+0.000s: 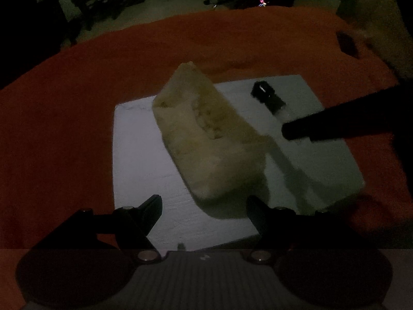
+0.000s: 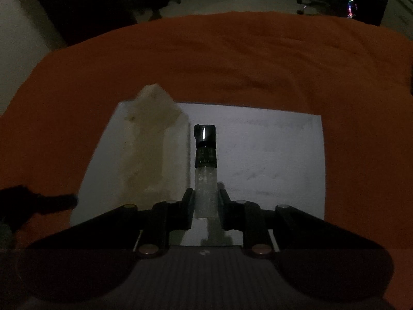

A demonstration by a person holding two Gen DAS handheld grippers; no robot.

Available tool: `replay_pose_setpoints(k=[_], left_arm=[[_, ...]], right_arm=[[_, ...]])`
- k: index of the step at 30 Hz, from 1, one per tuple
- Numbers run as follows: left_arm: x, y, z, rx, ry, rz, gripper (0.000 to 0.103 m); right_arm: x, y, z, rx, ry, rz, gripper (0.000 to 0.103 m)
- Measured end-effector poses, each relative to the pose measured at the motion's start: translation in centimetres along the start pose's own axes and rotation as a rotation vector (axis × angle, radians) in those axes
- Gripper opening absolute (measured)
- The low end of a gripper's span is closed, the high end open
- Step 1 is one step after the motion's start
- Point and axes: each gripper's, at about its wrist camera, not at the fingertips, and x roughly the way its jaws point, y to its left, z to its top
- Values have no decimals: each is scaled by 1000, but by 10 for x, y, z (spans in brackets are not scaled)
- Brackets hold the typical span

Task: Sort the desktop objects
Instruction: 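Close the right tool around the black-capped glass vial and lift it, then carry the glass vial with the right tool into the white box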

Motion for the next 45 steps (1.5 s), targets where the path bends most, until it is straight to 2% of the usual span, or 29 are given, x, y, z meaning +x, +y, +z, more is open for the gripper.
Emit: replay_pose_setpoints(k=[7, 14, 26, 31, 37, 41, 45], left_arm=[[-31, -19, -12, 61, -57, -35, 69], [-56, -33, -27, 108, -80, -86, 69], [-103, -40, -75, 243, -95, -113, 69], [-117, -45, -98, 287, -79, -129, 69], [-131, -61, -127, 343, -71, -156, 69], [-128, -75, -147, 372, -34, -190, 69], [-115, -87, -166, 441, -16, -168, 69]], right_arm=[[-53, 3, -20, -45, -34, 44, 21], [-94, 8, -32, -70, -57, 62, 21], [-140, 55, -83, -262, 58, 120, 21], [-146, 56, -110, -276, 102, 126, 21], [-143, 61, -143, -270, 139, 178, 21], [-135, 60, -165, -247, 183, 206, 21], [-120, 53, -184, -234, 235, 192, 21]])
